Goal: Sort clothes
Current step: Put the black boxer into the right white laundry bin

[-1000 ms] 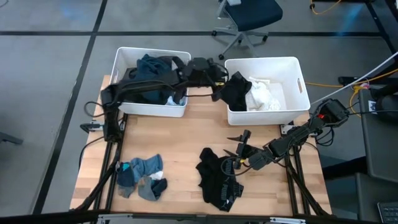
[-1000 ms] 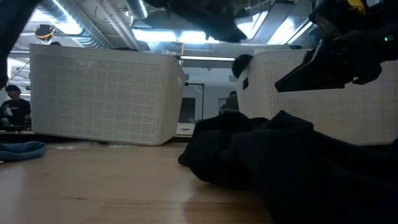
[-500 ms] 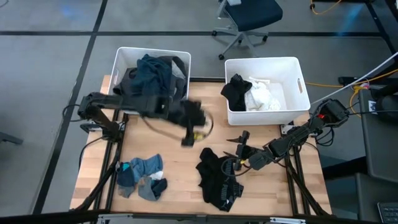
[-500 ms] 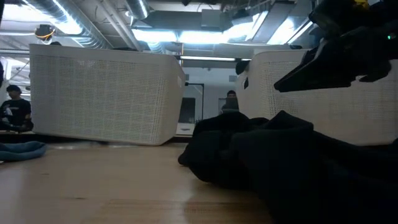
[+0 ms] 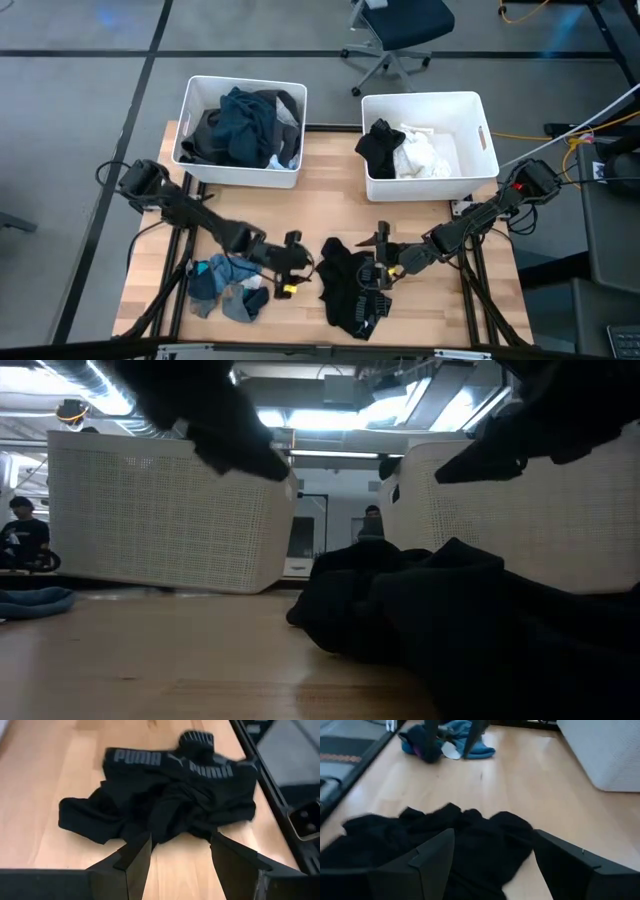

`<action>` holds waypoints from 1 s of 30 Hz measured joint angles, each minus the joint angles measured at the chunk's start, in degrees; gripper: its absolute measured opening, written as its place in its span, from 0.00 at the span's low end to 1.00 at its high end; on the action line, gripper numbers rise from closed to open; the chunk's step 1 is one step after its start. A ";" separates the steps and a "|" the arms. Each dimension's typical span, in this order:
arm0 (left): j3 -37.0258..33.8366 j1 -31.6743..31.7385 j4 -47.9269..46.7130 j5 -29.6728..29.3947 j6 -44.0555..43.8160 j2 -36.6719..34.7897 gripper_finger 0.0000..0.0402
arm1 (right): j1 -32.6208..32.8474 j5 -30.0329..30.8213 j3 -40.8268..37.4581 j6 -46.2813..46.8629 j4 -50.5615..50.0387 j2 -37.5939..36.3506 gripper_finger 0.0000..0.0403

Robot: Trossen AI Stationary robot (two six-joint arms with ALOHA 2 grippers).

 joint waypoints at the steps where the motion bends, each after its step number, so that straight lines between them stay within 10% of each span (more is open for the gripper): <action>1: -2.49 -0.63 4.28 -1.67 -0.37 0.00 0.48 | 0.00 -1.01 0.14 0.93 0.03 0.00 0.67; 9: -13.68 -2.47 27.49 -14.48 4.53 -0.11 0.48 | -0.07 -7.93 0.24 2.18 1.07 0.00 0.67; 30: -15.84 -2.32 26.97 -16.99 3.23 -0.11 0.48 | -5.29 -18.78 17.63 -4.82 -16.82 23.96 0.67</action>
